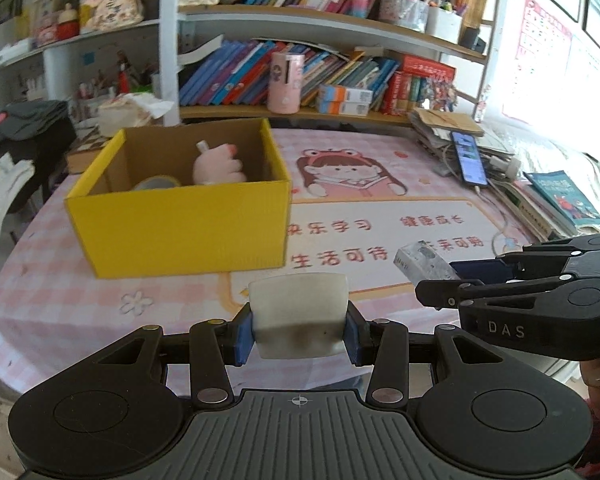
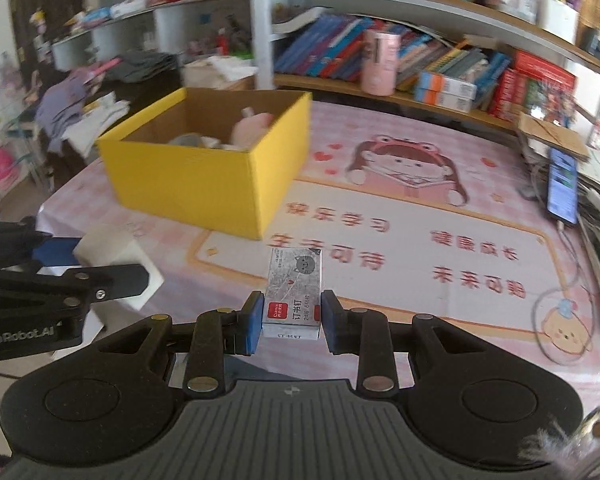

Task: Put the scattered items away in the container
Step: 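Lift and carry the foam block and medicine box over the yellow box, then lower both held items into the yellow box and open both tools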

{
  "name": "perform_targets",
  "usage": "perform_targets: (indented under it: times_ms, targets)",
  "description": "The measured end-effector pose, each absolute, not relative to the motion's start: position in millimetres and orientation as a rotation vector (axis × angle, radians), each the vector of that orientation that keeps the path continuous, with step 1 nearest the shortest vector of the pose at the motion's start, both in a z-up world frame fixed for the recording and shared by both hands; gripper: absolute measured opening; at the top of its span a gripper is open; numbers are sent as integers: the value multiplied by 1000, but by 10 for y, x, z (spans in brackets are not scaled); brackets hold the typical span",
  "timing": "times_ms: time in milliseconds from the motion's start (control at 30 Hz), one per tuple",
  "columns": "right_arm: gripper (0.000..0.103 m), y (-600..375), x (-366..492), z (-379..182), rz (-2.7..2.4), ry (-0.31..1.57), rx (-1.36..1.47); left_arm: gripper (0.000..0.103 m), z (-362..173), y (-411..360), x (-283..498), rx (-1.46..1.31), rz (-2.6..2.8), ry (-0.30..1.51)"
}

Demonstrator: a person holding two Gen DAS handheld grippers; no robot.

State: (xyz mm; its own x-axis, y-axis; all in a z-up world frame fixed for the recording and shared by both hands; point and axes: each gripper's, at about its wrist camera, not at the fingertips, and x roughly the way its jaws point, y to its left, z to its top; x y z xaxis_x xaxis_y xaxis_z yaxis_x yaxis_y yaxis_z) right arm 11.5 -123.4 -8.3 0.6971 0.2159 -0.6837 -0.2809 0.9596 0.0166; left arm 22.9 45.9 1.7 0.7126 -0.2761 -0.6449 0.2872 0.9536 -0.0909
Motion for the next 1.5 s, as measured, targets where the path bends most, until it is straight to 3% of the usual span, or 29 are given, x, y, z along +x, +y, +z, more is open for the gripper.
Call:
perform_targets:
  times_ms: [800,1233,1500]
  targets:
    - [29,-316,410,16,509,665,-167,42,99,1301,285,-29,-111,681]
    - [29,-184,1271,261,541,562,-200,42,415,1319,1231,29,-124,578]
    - [29,-83,2066,234,558,594,-295,42,329,1199,1947,113,-153,630]
